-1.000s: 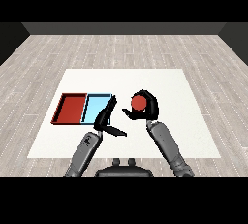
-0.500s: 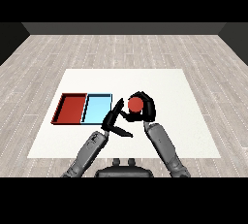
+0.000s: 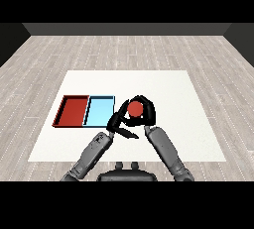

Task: Pick the red can and put it in the red box

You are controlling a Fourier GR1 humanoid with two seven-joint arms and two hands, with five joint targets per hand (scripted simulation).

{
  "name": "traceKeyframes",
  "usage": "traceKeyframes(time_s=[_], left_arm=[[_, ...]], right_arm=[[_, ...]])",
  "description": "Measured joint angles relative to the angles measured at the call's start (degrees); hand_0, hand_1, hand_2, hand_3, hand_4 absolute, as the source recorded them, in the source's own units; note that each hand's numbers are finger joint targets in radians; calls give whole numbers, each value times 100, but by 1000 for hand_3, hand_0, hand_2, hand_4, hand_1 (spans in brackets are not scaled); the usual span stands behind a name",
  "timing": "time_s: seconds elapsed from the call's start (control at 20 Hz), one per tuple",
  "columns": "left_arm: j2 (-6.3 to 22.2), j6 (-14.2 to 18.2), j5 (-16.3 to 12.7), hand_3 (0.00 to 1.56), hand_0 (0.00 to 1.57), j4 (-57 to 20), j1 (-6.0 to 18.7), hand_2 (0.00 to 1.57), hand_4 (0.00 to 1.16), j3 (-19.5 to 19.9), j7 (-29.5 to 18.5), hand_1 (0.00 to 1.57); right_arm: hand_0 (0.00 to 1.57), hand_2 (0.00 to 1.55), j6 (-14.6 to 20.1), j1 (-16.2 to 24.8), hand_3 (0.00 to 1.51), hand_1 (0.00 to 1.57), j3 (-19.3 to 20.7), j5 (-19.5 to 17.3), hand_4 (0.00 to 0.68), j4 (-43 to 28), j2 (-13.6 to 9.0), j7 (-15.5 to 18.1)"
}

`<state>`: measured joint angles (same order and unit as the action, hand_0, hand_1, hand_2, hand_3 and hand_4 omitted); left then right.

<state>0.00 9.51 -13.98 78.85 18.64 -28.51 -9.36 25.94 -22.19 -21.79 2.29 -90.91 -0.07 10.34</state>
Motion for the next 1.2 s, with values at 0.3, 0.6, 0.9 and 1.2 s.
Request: traceKeyframes(time_s=[0.3, 0.6, 0.9, 1.2], left_arm=[[22, 73, -338, 0, 0, -410, 288, 0, 0, -210, -402, 0], [84, 181, -311, 0, 0, -269, 336, 0, 0, -156, -236, 0], [81, 1076, -444, 1555, 1571, -93, 249, 1571, 1126, -262, -382, 1571], [100, 1769, -598, 1497, 1571, -300, 391, 1571, 1128, -315, -464, 1571]], right_arm=[[1571, 1485, 315, -291, 1414, 1571, -292, -38, 657, -126, -17, -289], [1571, 1485, 515, -430, 1405, 1571, -481, 12, 652, -129, -47, -320], [1571, 1472, 611, -566, 1399, 1571, -598, 178, 625, -40, -45, -294], [1571, 1469, 654, -494, 1398, 1571, -661, 365, 626, 98, -62, -30]])
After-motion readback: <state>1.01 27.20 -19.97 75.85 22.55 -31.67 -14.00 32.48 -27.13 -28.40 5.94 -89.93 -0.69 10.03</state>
